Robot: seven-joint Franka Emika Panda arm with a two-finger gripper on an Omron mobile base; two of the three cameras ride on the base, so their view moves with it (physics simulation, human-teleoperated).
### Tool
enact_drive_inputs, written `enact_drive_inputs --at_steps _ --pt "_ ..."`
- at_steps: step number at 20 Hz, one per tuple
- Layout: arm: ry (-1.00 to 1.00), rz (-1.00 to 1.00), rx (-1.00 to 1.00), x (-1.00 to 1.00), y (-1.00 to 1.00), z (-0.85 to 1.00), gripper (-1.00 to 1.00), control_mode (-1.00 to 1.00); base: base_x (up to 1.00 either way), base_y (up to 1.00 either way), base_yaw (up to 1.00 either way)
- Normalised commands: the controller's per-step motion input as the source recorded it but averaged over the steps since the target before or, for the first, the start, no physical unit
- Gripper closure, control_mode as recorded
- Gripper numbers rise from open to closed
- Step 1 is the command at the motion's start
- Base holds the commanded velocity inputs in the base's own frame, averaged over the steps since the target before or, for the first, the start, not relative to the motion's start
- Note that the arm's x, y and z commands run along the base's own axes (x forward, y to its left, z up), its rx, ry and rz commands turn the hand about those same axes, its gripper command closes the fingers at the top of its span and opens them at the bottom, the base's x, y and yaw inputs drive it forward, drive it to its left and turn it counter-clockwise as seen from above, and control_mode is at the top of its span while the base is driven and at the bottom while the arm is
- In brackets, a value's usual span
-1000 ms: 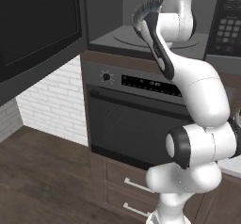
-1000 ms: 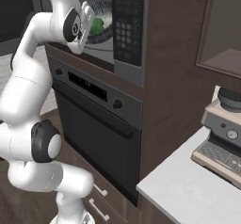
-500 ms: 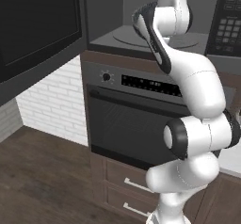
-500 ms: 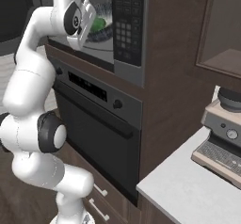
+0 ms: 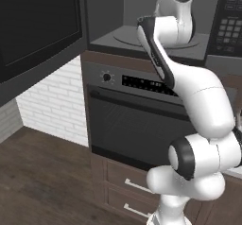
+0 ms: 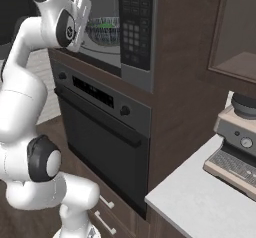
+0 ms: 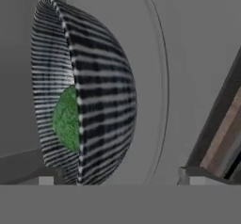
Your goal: Pick the broccoli from the sink and place it in the bowl. Then pick the bowl and place it in the microwave. Then close the microwave door and press the start button.
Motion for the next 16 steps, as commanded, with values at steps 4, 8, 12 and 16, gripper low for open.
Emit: enact_drive_inputs --at_steps 4,8,12,16 --pt "-0.49 0.0 -0.01 -0.7 0.44 -0.13 -1.0 -1.0 0.0 0.0 0.0" --pt "-0.2 -0.02 0.0 -0.96 0.22 0.31 -1.0 -1.0 0.0 0.0 0.0" --pt "-0.02 -0.03 0.0 -1.0 0.09 0.46 -1.0 -1.0 0.0 0.0 0.0" --pt "-0.01 -0.04 0.0 -1.0 0.27 0.21 -1.0 -1.0 0.0 0.0 0.0"
